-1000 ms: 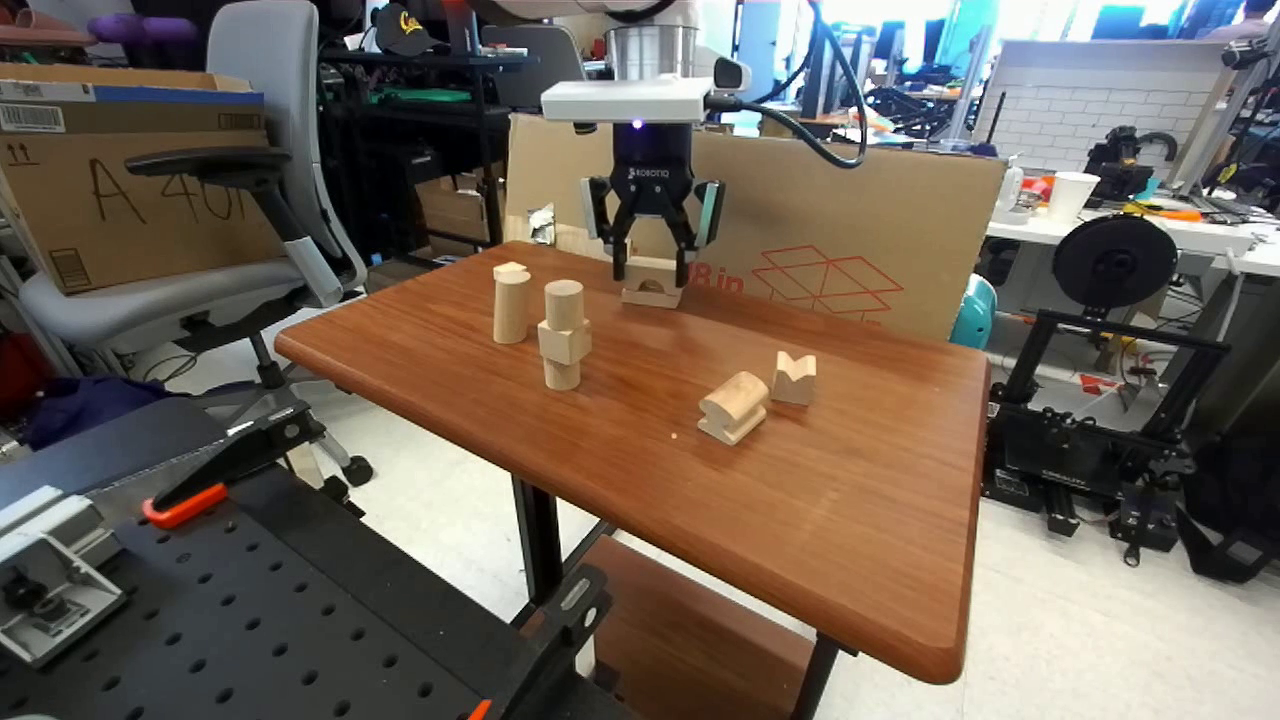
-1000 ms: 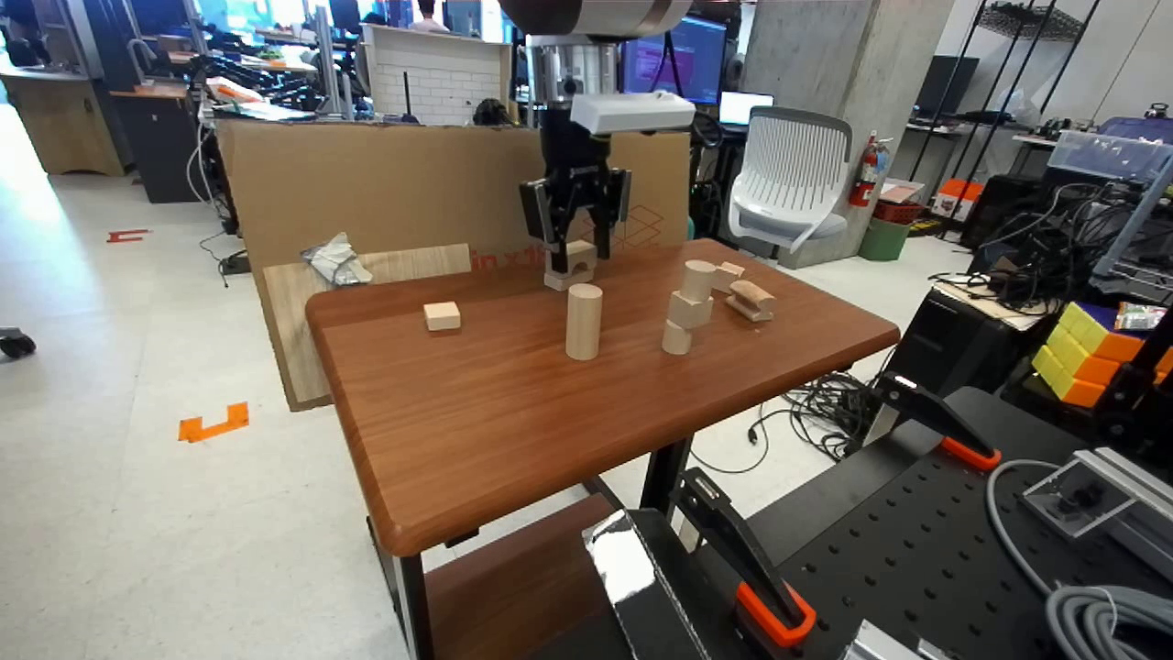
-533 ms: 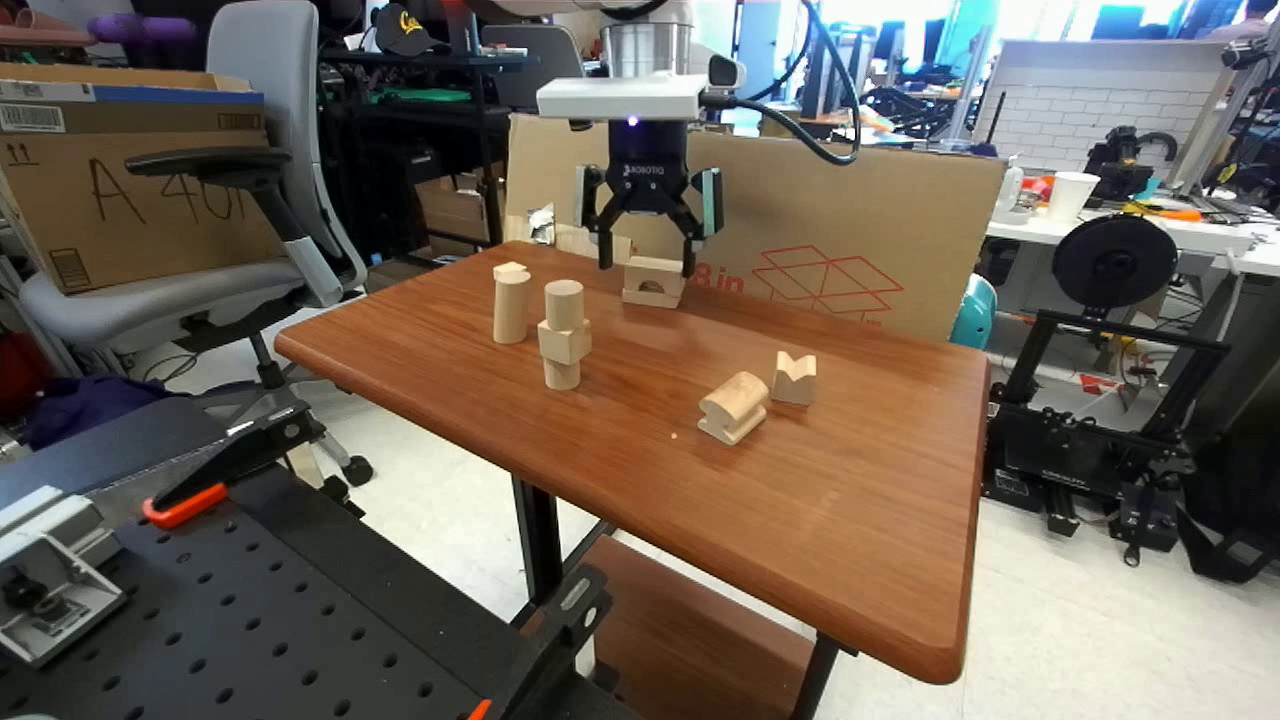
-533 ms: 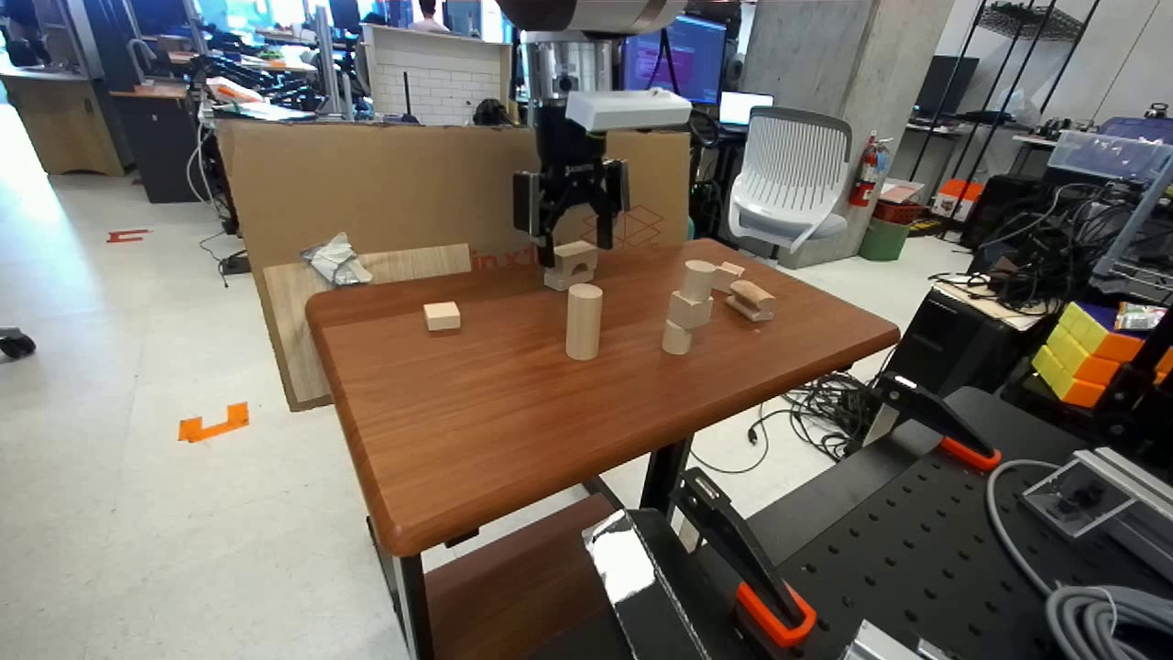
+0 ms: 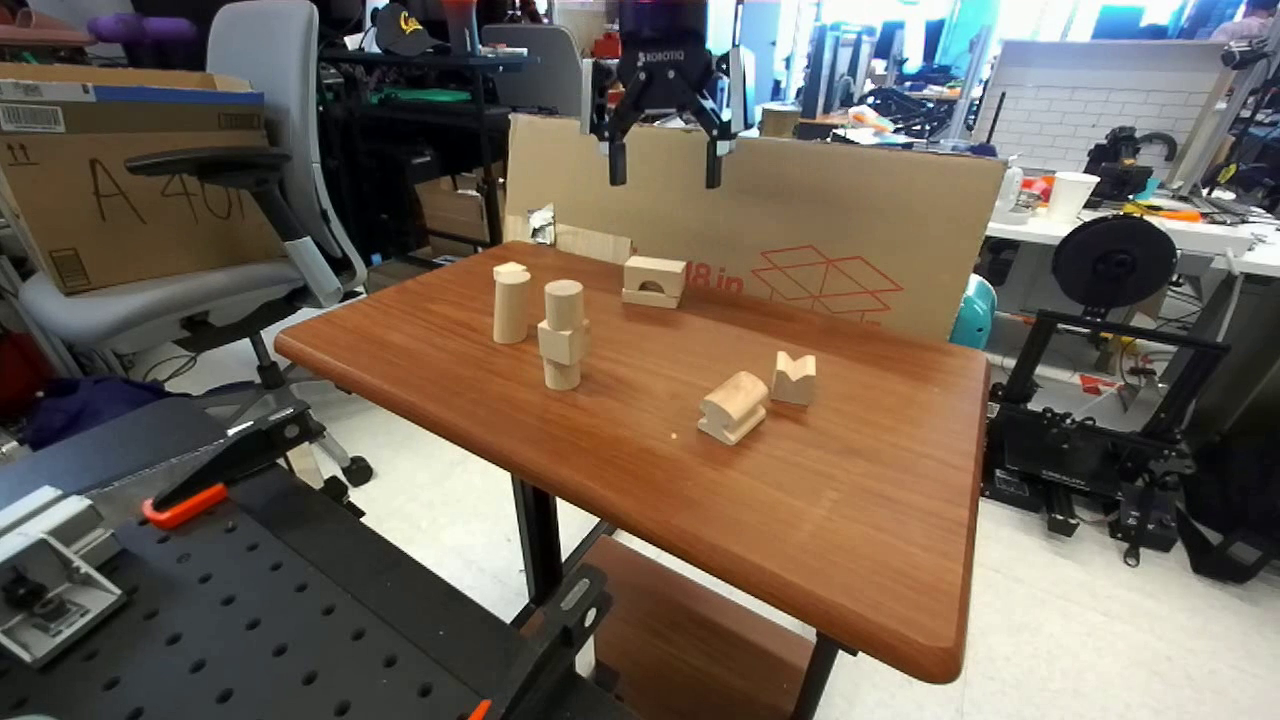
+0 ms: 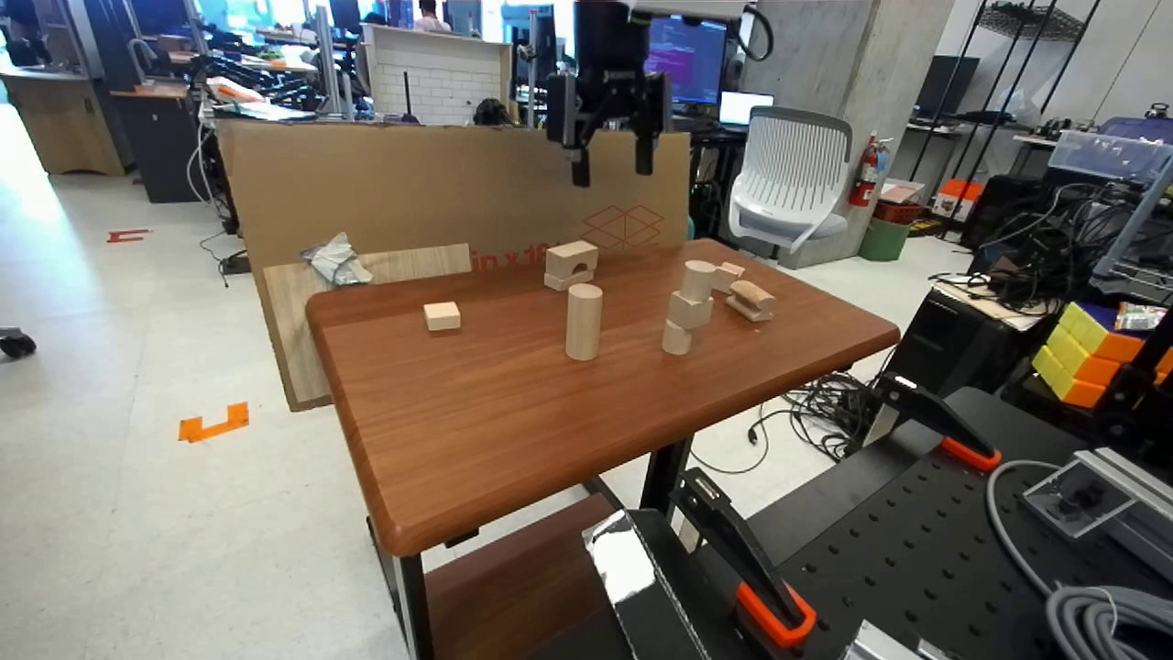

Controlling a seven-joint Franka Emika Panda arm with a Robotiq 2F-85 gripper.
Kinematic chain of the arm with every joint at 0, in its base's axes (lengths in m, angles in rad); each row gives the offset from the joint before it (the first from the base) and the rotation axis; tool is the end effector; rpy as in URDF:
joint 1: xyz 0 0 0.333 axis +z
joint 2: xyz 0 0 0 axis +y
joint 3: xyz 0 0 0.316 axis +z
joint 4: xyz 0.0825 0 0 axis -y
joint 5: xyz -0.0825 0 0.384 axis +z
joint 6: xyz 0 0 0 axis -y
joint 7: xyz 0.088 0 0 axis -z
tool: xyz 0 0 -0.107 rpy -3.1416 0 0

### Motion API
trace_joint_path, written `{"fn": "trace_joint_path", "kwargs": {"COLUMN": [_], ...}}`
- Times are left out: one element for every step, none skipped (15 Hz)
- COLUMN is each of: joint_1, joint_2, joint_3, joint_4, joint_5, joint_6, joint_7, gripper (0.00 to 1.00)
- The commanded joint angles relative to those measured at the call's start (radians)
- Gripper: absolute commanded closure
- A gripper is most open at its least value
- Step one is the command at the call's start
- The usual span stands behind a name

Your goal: Move the wooden arch forwards

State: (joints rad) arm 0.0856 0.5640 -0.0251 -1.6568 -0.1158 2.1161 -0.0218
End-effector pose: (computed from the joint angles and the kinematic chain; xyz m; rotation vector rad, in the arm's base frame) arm 0.6698 0.0371 0.2740 3.0177 0.2280 -0.1554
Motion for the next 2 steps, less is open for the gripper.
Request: {"fn": "trace_joint_path", "kwargs": {"joint_1": [-0.015, -0.017], "joint_2": [-0.030, -0.050], "joint_3": [0.010, 0.009], "joint_4": [-0.017, -0.034], "joint_5": [-0.007, -0.007], "joint_6": [-0.022, -0.025], "joint_7": [0.006, 0.007], "gripper": [0.00, 0.00]}}
